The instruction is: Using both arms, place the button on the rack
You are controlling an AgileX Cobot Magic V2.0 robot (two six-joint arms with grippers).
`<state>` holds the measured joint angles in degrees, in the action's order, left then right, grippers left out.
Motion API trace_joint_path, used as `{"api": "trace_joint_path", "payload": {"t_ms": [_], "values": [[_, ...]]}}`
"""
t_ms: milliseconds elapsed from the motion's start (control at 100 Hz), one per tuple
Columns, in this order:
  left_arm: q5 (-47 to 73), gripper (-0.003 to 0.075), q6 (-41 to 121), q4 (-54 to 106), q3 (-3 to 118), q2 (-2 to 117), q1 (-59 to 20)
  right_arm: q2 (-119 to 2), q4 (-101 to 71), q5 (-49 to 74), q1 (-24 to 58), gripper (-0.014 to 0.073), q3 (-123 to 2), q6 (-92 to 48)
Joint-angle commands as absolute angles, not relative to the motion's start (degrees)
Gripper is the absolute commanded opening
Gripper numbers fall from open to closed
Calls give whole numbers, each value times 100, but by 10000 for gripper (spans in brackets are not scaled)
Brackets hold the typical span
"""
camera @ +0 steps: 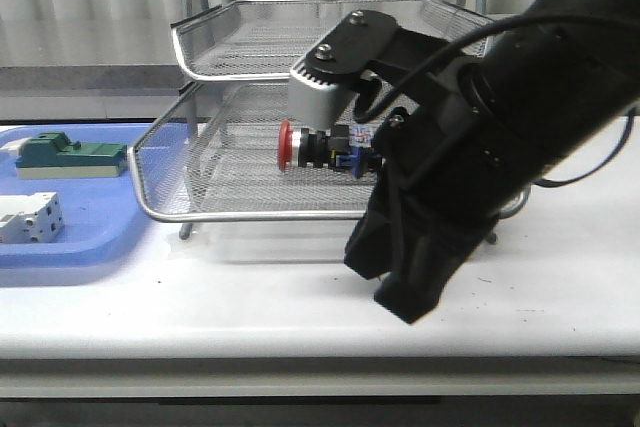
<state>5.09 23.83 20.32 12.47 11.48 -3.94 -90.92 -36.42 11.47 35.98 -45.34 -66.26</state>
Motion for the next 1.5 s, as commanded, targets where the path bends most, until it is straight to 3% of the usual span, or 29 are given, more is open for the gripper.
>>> {"api": "trace_joint_path", "payload": {"t_ms": [0, 250, 670, 1080, 1490], "values": [[59, -20, 2336, 2105, 1415, 1189, -385, -9119, -3664, 859, 3371, -69, -5008, -6662], [59, -20, 2336, 2105, 1415, 1189, -385, -9548, -3653, 1412, 2828, -69, -5776, -6662], [59, -20, 2336, 2105, 1415, 1189, -385, -9360, -3850, 2199, 2796, -60, -5866, -6485], [59, -20, 2336, 2105, 1415, 1189, -385, -7887, -3839, 2310, 2656, -60, -5661, -5602], [59, -20, 2336, 2105, 1415, 1189, -385, -5901, -3695, 2376, 1257, -60, -4369, -5092]]}}
